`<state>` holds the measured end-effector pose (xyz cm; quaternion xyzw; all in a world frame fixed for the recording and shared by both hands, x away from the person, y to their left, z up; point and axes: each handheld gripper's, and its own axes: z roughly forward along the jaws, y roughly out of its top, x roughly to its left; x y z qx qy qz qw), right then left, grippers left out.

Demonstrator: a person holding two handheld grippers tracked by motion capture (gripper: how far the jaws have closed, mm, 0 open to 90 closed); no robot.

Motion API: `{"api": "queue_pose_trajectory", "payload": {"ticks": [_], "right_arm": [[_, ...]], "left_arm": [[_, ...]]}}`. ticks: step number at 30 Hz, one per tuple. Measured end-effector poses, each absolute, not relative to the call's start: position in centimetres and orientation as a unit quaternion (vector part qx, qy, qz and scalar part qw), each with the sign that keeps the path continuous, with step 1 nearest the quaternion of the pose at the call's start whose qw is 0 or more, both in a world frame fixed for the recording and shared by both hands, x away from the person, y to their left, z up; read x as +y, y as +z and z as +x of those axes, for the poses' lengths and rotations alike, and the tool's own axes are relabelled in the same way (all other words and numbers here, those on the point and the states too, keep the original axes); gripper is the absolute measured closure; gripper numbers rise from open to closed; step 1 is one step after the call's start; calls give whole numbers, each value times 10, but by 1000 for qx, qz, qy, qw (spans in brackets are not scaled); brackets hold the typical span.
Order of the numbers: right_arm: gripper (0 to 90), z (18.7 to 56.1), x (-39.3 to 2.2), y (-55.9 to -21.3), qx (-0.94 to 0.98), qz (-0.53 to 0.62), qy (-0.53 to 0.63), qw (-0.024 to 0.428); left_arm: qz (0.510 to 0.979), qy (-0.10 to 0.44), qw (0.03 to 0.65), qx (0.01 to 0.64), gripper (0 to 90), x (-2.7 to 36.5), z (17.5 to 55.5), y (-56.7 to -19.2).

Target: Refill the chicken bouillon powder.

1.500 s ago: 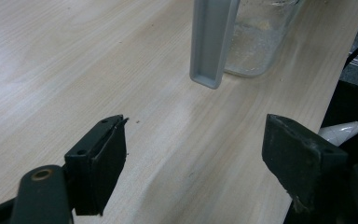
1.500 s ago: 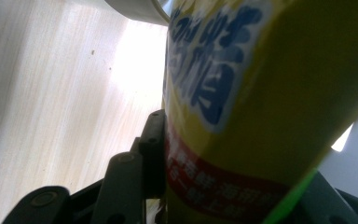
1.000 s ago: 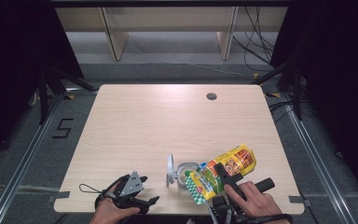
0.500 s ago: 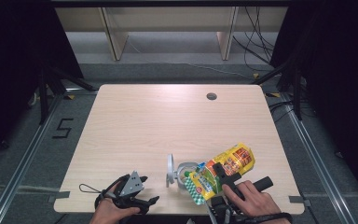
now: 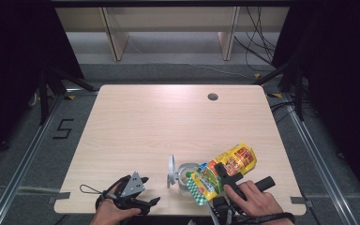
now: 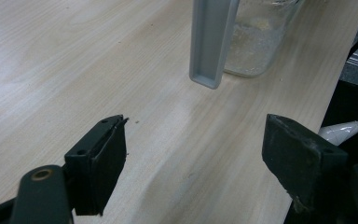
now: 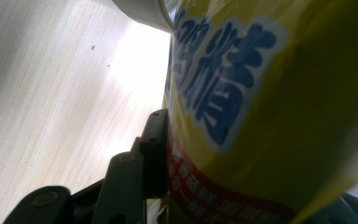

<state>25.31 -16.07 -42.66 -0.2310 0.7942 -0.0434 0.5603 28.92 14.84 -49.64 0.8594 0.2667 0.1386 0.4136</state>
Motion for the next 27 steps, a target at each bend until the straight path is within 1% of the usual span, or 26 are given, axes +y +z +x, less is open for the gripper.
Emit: {"api": "queue_pose_trajectory", "payload": {"ticks": [8, 14, 16, 27], "right_arm": [[617, 254, -158, -424, 789, -251, -58, 558], [617, 253, -160, -428, 796, -227, -41, 559], [617, 254, -159, -424, 790, -249, -62, 557], [617, 255, -156, -424, 786, -256, -67, 559]], "left_arm": [[859, 136, 417, 266, 215, 148, 289, -496], [860, 139, 413, 265, 215, 149, 290, -496], [859, 136, 415, 268, 215, 148, 289, -497], [859, 136, 415, 267, 215, 148, 289, -497]]}}
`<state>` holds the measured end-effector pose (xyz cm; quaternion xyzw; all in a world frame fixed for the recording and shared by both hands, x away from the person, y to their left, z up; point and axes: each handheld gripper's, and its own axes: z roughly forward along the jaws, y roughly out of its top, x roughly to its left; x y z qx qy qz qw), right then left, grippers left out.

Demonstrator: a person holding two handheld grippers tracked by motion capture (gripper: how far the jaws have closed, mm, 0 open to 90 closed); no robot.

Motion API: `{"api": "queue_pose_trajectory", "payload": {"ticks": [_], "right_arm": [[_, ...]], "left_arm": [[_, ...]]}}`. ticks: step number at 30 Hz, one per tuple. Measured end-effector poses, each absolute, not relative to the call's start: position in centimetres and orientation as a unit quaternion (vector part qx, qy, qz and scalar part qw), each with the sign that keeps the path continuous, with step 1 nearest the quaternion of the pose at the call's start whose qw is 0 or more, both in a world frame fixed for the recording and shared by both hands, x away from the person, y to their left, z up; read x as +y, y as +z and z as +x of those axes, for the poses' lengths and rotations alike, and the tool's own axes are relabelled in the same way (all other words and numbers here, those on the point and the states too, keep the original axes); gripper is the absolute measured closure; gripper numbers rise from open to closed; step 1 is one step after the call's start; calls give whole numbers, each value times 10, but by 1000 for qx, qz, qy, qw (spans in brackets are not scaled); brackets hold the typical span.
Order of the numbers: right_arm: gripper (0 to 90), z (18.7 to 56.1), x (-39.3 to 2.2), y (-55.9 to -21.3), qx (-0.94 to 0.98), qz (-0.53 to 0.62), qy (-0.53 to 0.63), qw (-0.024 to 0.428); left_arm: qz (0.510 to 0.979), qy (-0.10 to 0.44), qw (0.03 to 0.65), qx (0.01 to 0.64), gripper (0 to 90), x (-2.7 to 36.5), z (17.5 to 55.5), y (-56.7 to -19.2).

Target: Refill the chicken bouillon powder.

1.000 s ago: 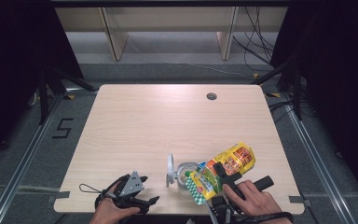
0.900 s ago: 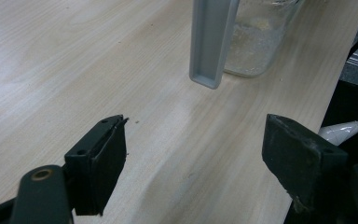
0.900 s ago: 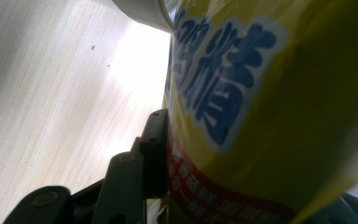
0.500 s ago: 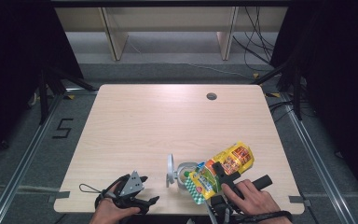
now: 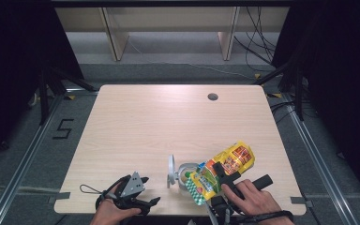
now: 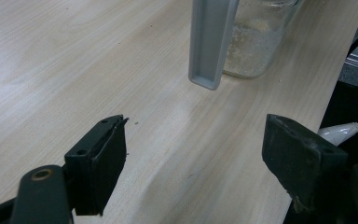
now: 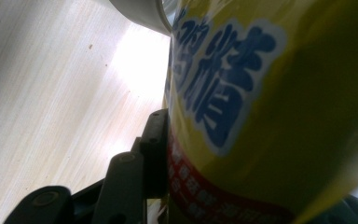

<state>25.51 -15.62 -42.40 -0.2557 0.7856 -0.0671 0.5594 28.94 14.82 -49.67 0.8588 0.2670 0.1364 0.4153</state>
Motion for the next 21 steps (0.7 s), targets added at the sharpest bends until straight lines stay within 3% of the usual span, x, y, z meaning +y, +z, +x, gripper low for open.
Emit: {"api": "queue_pose_trajectory", "payload": {"ticks": [21], "right_arm": [[621, 255, -155, -422, 780, -269, -83, 559]], "left_arm": [[860, 136, 414, 266, 215, 148, 289, -496]]}}
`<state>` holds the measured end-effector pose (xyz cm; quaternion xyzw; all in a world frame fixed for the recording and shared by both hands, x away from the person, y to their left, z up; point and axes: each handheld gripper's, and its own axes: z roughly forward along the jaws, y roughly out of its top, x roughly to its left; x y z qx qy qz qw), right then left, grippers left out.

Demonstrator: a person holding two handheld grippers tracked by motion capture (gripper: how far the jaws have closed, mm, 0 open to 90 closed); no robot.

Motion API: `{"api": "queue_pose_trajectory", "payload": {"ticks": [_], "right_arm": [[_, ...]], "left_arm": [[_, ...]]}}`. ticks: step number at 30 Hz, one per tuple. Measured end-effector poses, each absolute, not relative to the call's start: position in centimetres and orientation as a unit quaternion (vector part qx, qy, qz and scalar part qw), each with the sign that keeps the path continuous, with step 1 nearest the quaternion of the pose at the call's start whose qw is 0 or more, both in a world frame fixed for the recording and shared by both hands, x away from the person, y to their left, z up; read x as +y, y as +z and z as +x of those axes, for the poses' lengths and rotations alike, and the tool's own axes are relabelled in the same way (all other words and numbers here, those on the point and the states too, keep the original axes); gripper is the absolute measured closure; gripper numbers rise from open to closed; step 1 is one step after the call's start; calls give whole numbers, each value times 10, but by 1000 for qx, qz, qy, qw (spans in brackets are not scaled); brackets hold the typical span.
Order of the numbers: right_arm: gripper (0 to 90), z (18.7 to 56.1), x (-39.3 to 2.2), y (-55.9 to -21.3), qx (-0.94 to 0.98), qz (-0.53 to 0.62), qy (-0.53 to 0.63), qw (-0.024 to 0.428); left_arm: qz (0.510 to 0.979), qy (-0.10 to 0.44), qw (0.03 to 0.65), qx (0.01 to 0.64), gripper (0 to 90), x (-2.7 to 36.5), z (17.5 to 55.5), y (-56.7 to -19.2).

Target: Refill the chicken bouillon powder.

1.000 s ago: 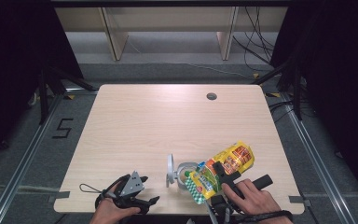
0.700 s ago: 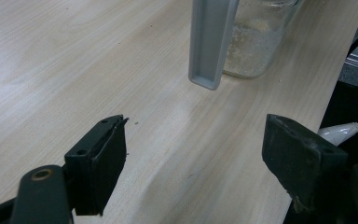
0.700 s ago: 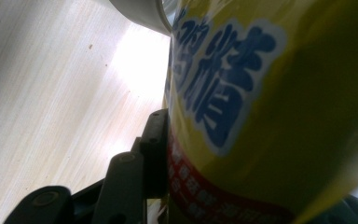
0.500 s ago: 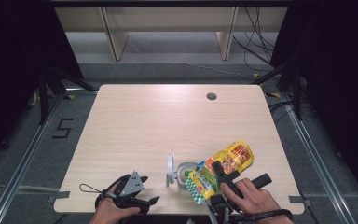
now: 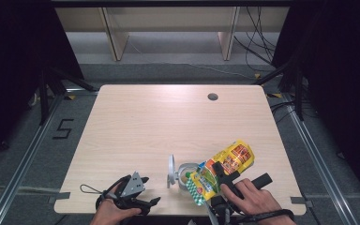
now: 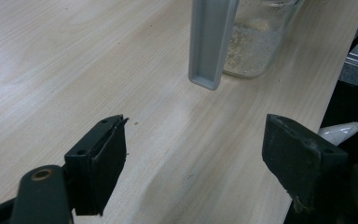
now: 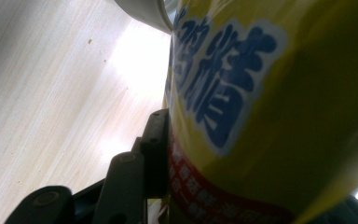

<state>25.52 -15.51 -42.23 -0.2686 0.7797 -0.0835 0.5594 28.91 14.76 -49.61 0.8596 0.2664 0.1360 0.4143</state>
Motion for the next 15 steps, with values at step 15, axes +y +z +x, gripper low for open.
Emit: {"api": "queue_pose_trajectory", "payload": {"ticks": [15], "right_arm": [[621, 255, -154, -422, 776, -278, -86, 560]], "left_arm": [[860, 136, 415, 265, 215, 147, 289, -496]]}}
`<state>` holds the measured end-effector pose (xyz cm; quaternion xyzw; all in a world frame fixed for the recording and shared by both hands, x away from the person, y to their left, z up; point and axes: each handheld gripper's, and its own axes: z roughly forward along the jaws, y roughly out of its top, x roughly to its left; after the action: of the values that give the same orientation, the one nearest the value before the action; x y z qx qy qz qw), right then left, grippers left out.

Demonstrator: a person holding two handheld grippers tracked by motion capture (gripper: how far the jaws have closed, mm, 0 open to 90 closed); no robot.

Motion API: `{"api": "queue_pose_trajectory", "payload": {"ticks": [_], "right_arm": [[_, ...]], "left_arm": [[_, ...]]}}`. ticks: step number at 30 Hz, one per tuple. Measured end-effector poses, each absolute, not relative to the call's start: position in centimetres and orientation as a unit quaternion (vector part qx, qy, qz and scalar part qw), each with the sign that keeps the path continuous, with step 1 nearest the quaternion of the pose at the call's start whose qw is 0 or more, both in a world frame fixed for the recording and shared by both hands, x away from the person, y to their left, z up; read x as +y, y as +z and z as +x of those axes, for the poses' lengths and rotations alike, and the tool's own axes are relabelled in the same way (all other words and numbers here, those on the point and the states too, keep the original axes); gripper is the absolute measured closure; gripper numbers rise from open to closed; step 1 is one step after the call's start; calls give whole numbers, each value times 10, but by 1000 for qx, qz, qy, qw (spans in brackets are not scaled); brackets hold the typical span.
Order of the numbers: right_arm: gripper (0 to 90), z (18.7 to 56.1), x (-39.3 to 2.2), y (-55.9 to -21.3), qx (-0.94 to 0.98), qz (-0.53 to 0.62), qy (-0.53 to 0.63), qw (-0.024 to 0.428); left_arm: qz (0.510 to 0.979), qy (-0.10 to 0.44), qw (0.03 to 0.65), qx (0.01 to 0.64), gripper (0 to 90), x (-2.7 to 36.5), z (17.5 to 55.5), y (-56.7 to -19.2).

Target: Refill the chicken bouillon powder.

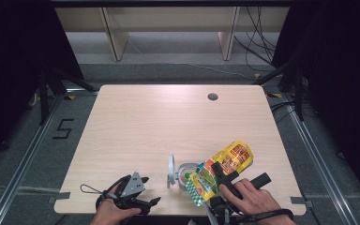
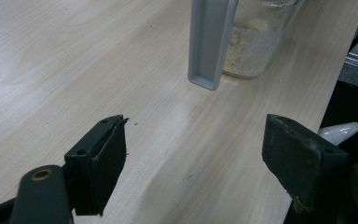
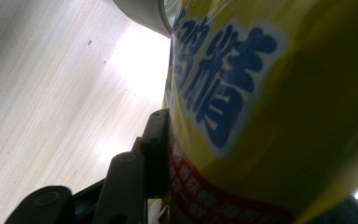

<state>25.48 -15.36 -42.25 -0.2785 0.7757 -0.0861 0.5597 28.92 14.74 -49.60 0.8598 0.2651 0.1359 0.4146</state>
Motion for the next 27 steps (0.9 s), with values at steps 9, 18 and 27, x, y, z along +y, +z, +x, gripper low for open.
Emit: {"api": "queue_pose_trajectory", "payload": {"ticks": [9, 18, 27], "right_arm": [[621, 255, -154, -422, 774, -281, -87, 560], [622, 254, -154, -422, 773, -281, -85, 562], [622, 256, -154, -419, 766, -299, -93, 561]], "left_arm": [[860, 136, 415, 265, 215, 147, 289, -496], [860, 136, 415, 265, 215, 147, 289, -496], [862, 137, 411, 264, 215, 147, 290, -496]]}}
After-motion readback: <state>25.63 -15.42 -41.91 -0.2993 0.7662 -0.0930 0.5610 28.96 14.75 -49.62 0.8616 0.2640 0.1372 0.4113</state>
